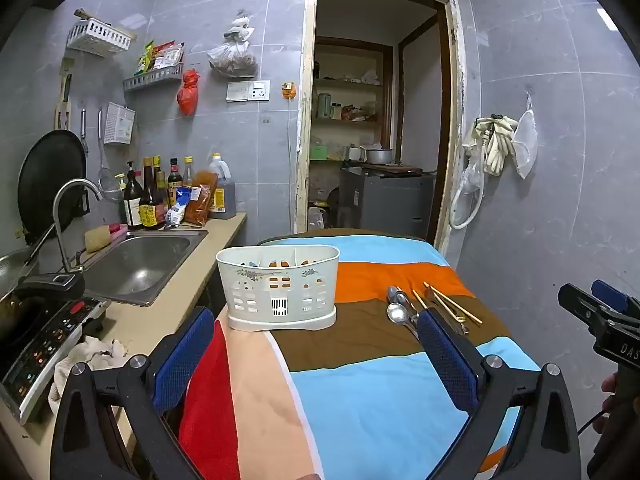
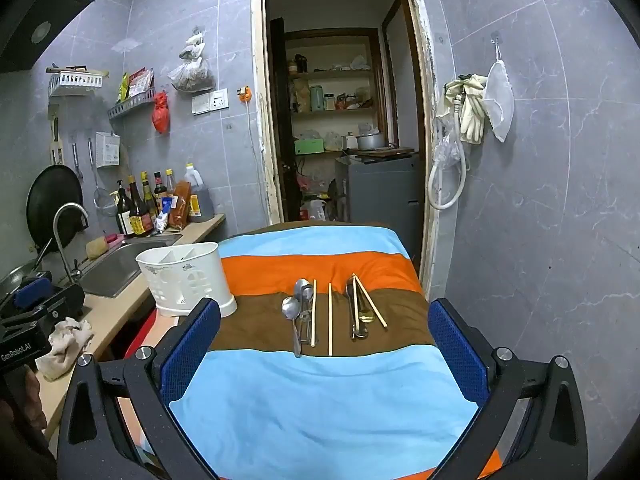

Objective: Organize utensils

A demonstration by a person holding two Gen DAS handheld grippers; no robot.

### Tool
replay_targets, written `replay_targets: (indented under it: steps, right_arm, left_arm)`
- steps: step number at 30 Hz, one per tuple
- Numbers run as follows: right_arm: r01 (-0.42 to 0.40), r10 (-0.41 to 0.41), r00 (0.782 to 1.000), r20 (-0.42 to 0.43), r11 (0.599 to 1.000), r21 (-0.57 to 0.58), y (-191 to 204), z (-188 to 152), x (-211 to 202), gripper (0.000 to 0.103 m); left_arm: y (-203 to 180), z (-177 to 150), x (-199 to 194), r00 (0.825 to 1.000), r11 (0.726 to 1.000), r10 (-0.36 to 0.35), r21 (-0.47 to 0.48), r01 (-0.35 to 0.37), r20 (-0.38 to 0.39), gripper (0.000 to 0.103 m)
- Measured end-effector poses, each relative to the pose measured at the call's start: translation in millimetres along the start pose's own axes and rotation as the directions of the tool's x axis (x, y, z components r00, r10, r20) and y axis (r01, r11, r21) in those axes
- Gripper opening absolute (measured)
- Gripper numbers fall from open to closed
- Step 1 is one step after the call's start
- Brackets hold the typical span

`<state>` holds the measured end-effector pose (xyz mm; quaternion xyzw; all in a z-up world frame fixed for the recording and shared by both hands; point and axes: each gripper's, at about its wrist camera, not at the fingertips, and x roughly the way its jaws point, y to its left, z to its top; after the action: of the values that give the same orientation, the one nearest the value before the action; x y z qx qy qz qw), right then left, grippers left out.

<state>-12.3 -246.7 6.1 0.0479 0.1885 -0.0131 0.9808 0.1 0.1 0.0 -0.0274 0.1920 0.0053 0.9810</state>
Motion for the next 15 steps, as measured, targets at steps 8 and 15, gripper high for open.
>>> replay_targets:
  steps: [8, 15]
  right_arm:
    - [0.001, -0.001, 1.0, 0.0, 1.0, -0.003, 0.3, 1.0, -0.1, 0.102]
    - [0.002, -0.002, 1.0, -0.001, 1.0, -0.004, 0.3, 1.3, 0.0, 0.102]
  left_arm:
    - [-3.4, 0.6, 2.1, 1.0, 1.0, 0.001, 0.005, -0.001, -0.002, 0.102]
    - [-2.7, 0.2, 0.7, 1.0, 1.0, -0.001, 0.004, 0.001, 0.003, 0.102]
